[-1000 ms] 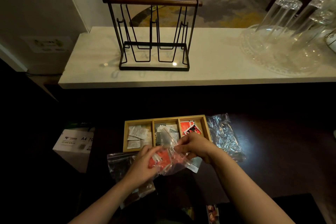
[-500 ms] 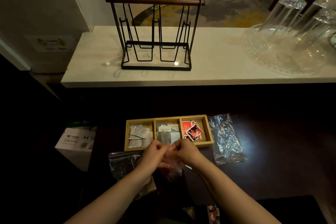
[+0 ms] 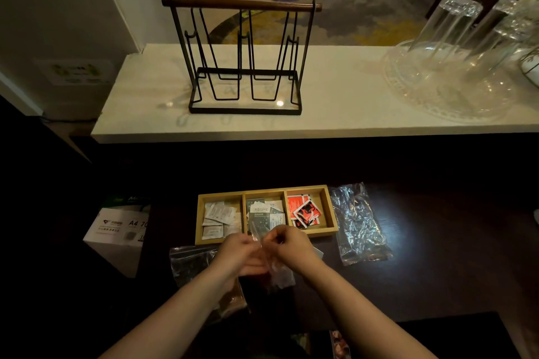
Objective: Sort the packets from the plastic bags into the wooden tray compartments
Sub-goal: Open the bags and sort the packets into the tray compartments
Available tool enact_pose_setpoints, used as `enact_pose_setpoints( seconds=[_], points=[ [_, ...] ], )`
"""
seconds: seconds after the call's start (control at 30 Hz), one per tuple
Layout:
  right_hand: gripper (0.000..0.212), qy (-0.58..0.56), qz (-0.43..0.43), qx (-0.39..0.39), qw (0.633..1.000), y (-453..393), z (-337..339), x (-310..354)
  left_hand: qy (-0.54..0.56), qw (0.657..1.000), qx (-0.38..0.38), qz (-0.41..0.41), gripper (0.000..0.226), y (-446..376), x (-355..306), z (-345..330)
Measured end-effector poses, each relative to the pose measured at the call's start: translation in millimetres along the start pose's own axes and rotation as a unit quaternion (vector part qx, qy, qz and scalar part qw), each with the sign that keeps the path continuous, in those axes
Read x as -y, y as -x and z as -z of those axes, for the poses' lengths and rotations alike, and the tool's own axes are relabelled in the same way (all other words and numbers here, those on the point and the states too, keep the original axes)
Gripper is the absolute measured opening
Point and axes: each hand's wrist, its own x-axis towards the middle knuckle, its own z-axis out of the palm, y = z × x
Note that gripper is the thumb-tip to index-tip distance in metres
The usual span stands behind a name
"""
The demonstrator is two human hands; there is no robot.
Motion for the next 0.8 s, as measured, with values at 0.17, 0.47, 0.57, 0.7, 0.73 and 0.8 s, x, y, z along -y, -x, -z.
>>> enact_pose_setpoints(
  seconds=[0.17,0.47,0.57,0.7,0.73,0.8],
  points=[
    [0.015,0.001,0.009,-0.006,1.0,0,0,-1,-0.025,1.0,-0.004,-0.017,0.012,-1,5,3],
    [0.028,0.069,0.059,-0.041,0.995,5,2,4,-0.101,0.99,-0.067,-0.078,0.016,-3,1,-12],
    [0.027,0.067,0.054,-0.052,0.995,3,10,3,-0.078,0.993,-0.056,-0.067,0.017,-3,2,-10],
    [0.025,0.094,0.069,-0.062,0.991,3,12,5,-0.065,0.995,-0.05,-0.052,0.018,-4,2,-12],
    [0.025,0.114,0.075,-0.061,0.989,3,12,5,-0.063,0.995,-0.05,-0.052,0.018,-4,1,-13],
    [0.023,0.14,0.082,-0.059,0.985,3,10,7,-0.072,0.994,-0.052,-0.061,0.018,-3,0,-15]
  ],
)
